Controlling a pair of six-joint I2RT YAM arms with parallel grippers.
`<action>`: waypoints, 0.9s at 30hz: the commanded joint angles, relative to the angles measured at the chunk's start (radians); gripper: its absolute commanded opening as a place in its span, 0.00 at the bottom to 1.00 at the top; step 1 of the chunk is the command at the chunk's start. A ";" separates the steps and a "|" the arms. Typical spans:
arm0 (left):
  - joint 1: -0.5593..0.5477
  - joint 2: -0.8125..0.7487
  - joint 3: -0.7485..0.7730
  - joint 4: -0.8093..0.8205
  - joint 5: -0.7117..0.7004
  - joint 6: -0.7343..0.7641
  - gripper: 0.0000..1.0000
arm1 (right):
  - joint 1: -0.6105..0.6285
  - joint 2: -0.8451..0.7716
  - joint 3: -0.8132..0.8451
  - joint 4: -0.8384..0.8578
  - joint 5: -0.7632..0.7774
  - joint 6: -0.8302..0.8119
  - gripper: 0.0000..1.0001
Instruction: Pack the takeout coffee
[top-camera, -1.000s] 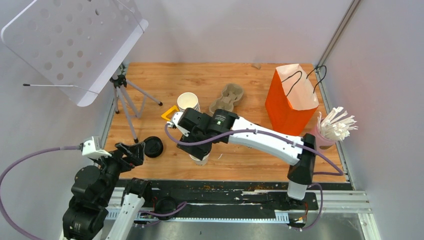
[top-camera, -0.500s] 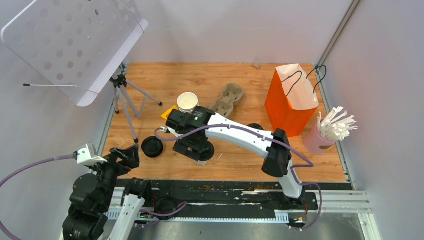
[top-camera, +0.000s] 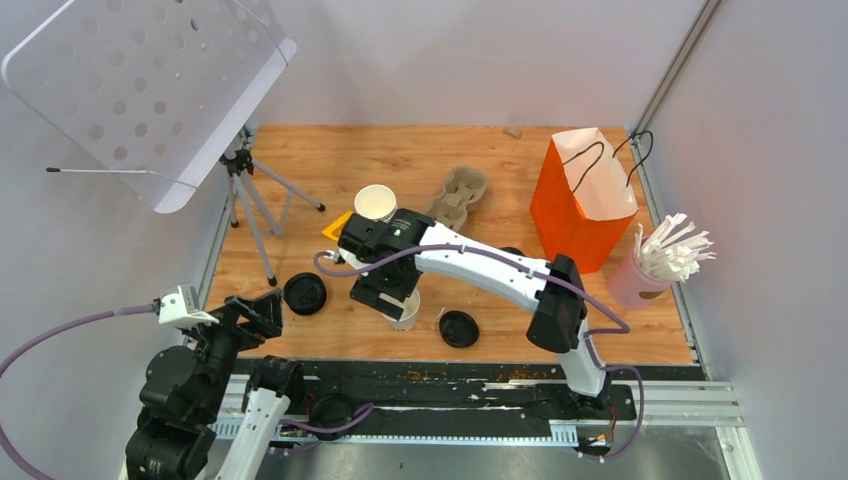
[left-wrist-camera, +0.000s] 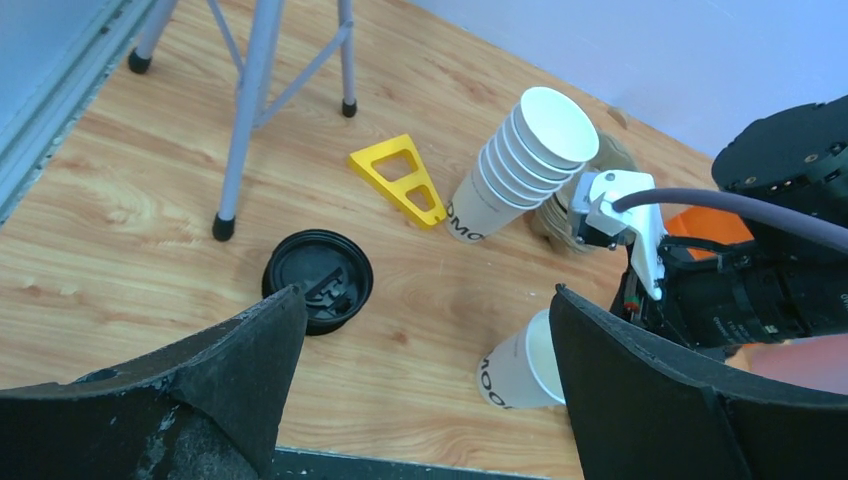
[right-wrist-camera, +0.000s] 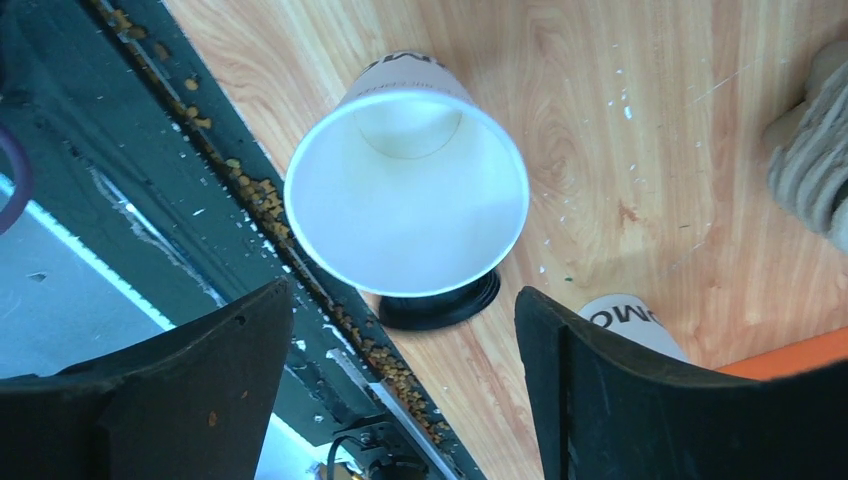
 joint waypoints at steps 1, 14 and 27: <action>0.005 0.063 0.002 0.058 0.111 0.049 0.96 | -0.021 -0.171 -0.104 0.103 -0.067 0.047 0.80; 0.005 0.176 -0.087 0.138 0.411 0.022 0.84 | -0.029 -0.668 -0.857 0.485 0.164 0.383 0.67; 0.005 0.269 -0.276 0.297 0.622 -0.081 0.75 | -0.065 -0.675 -1.168 0.826 0.094 0.507 0.35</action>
